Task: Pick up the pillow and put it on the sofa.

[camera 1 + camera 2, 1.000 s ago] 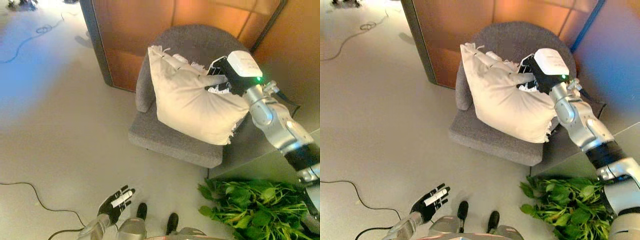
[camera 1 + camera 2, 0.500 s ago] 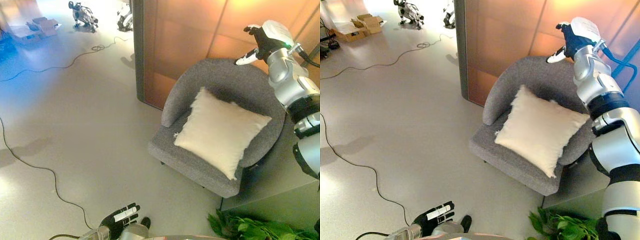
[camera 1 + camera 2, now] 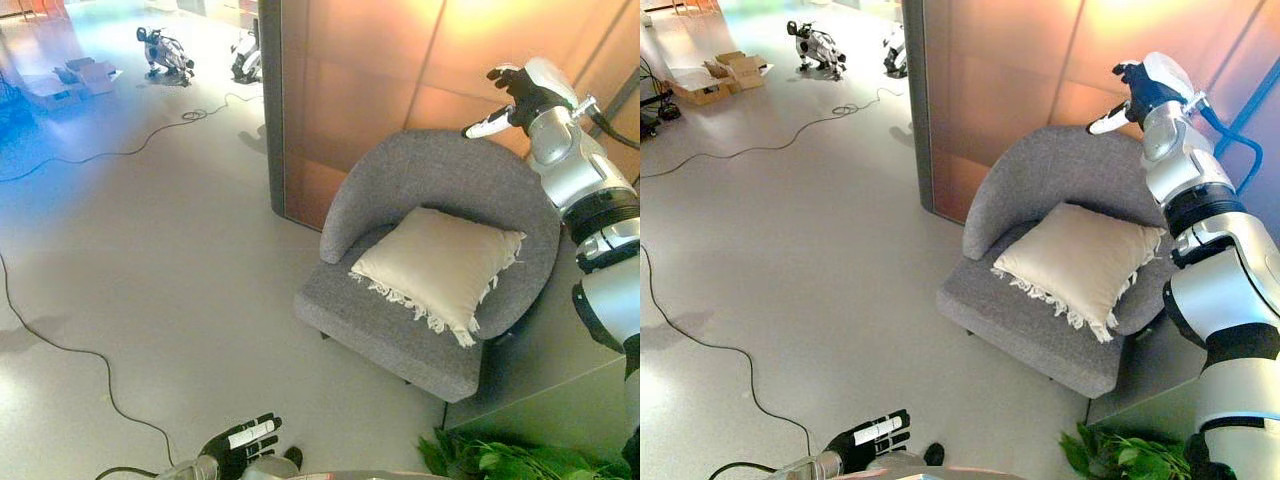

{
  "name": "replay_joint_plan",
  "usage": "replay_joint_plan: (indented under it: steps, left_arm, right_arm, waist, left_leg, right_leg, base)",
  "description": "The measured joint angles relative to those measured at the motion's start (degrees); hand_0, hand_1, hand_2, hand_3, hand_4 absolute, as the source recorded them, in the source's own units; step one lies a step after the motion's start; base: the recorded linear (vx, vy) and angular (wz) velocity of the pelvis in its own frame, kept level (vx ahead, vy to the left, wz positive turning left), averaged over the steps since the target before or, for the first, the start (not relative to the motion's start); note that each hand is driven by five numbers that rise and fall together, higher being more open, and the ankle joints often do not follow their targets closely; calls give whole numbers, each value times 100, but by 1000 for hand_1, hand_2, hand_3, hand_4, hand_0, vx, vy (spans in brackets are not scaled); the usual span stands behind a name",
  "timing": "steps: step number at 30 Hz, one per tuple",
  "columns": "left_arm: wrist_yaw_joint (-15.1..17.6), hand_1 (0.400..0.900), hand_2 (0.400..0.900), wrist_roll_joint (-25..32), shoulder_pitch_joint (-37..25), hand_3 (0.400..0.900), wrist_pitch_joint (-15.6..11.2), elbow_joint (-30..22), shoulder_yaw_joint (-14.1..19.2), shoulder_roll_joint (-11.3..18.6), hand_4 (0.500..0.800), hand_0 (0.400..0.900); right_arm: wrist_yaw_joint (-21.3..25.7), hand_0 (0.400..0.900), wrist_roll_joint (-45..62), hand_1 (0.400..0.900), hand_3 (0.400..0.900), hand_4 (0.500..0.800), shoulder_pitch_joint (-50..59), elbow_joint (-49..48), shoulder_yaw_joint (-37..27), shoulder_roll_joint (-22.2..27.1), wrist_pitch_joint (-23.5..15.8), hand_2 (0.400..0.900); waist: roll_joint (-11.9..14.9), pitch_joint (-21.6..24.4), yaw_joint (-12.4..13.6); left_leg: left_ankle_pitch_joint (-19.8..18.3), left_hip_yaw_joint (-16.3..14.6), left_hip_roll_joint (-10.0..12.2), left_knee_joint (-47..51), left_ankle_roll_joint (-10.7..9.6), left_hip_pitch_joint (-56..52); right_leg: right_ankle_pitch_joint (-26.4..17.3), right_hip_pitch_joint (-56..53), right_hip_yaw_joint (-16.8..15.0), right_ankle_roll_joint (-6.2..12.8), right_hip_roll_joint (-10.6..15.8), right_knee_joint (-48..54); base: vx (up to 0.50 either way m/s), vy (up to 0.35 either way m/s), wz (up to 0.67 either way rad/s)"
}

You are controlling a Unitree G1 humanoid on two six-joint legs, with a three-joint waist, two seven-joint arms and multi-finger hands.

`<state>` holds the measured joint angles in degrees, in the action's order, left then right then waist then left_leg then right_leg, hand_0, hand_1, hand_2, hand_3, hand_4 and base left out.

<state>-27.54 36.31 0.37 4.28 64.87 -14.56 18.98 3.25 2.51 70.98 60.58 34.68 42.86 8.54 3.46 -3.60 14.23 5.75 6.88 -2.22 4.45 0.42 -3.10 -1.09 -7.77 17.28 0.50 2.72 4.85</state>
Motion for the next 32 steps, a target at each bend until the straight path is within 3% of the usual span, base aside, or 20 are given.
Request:
replay_joint_plan:
  steps: [4, 7, 11, 17, 19, 21, 25, 32]
  left_arm:
    - [228, 900, 900, -42, 15, 900, -63, 13, -28, -108, 800, 900]
    - [456, 900, 900, -48, 26, 900, -135, 44, -133, -191, 800, 900]
    - [726, 900, 900, -49, 34, 900, -193, 71, -182, -317, 800, 900]
    - [864, 900, 900, -65, 96, 900, -333, 271, -75, -392, 800, 900]
    - [896, 900, 900, -86, 137, 900, -361, 292, 1, -393, 800, 900]
    - [897, 900, 900, -249, 129, 900, -399, 315, 13, -396, 800, 900]
    - [894, 900, 900, -465, 44, 900, -443, 475, 36, -440, 800, 900]
    - [878, 900, 900, -746, 1, 900, -435, 682, 72, -473, 800, 900]
  right_arm:
    - [204, 900, 986, 900, 900, 800, -1170, -193, -1226, -494, 9, 900]
    - [372, 900, 1638, 900, 900, 800, -2467, -424, -2014, -1187, -51, 900]
    - [342, 900, 2062, 900, 900, 800, -4248, -496, -2143, -1954, -77, 900]
    - [-17, 900, 2325, 900, 900, 800, -6135, -369, -2169, -2387, -288, 900]
    - [-164, 900, 2376, 900, 900, 800, -6405, -73, -2144, -2545, -283, 900]
    - [-279, 900, 2378, 900, 900, 800, -6648, 283, -2171, -2703, -381, 900]
    - [-565, 900, 2165, 900, 900, 800, -6971, 1014, -2166, -3000, -204, 900]
    - [-655, 900, 1852, 900, 900, 800, -7148, 1253, -2267, -3166, 7, 900]
  waist:
    - [-28, 20, -67]
    - [-42, 17, -297]
    - [-135, -33, -698]
    - [-235, -131, -1141]
    - [-209, -148, -1249]
    - [-200, -150, -1260]
    - [-208, -139, -1261]
    - [-187, 42, -1265]
  left_leg:
    - [-21, -157, 20, 7, 6, -48]
    - [-49, -301, 38, 10, 35, -89]
    - [-93, -580, 71, 15, 76, -133]
    - [-180, -984, 172, 21, 51, -250]
    - [-223, -1111, 232, 72, 13, -311]
    - [-249, -1202, 279, 73, -26, -368]
    - [-297, -1224, 312, 68, -61, -399]
    - [-320, -1359, 310, 21, -39, -463]
  right_leg:
    - [-1, 27, -149, -1, -2, -34]
    - [0, 65, -290, -1, -2, -98]
    - [-30, 143, -575, 11, -10, -132]
    - [-123, 127, -921, 2, -77, -50]
    - [-152, 108, -902, -28, -99, -30]
    - [-163, 133, -915, -50, -127, -21]
    - [-151, 119, -940, -74, -163, -32]
    - [-155, 115, -1078, -74, -163, -57]
  base:
    - [-60, 19, -34]
    - [-51, 11, -35]
    - [-53, 8, -38]
    - [-56, 19, -28]
    - [-43, 23, -21]
    - [-50, 12, -16]
    - [-38, -6, -8]
    - [-10, -2, -12]
